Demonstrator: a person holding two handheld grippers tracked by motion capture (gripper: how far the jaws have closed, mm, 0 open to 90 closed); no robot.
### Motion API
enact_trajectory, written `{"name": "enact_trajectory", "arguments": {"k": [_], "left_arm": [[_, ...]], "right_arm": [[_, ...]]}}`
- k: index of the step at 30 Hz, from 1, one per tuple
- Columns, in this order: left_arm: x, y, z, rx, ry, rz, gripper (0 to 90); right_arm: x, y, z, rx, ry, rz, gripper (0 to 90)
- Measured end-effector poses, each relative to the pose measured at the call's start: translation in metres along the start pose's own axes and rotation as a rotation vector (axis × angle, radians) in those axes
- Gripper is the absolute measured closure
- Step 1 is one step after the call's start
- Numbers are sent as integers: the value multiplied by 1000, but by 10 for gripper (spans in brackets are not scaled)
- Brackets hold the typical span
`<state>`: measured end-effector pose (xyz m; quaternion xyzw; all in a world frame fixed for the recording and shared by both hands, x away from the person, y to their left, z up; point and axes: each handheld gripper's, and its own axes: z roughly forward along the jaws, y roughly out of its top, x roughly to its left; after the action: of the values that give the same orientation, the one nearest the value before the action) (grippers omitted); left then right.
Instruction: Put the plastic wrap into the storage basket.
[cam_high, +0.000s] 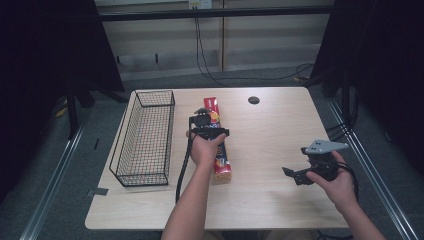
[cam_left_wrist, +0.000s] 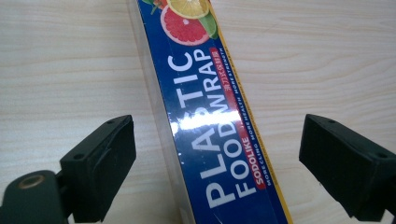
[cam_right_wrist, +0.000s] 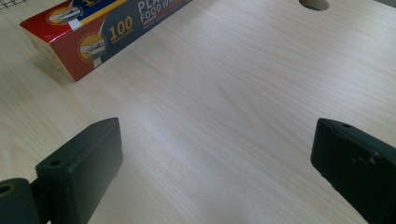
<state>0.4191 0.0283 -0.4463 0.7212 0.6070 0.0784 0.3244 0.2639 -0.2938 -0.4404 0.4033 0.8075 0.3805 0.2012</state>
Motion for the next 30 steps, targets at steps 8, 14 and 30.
{"name": "enact_trajectory", "arguments": {"k": [8,14,30], "left_arm": [[-3,0,3,-3,13,11,138],[-5,2,5,10,5,-1,145],[-4,7,17,51,46,-8,218]], "right_arm": [[2,0,0,1,-1,-1,20],[0,0,-1,-9,-8,4,20],[1,-3,-2,-2,-6,13,20]]}}
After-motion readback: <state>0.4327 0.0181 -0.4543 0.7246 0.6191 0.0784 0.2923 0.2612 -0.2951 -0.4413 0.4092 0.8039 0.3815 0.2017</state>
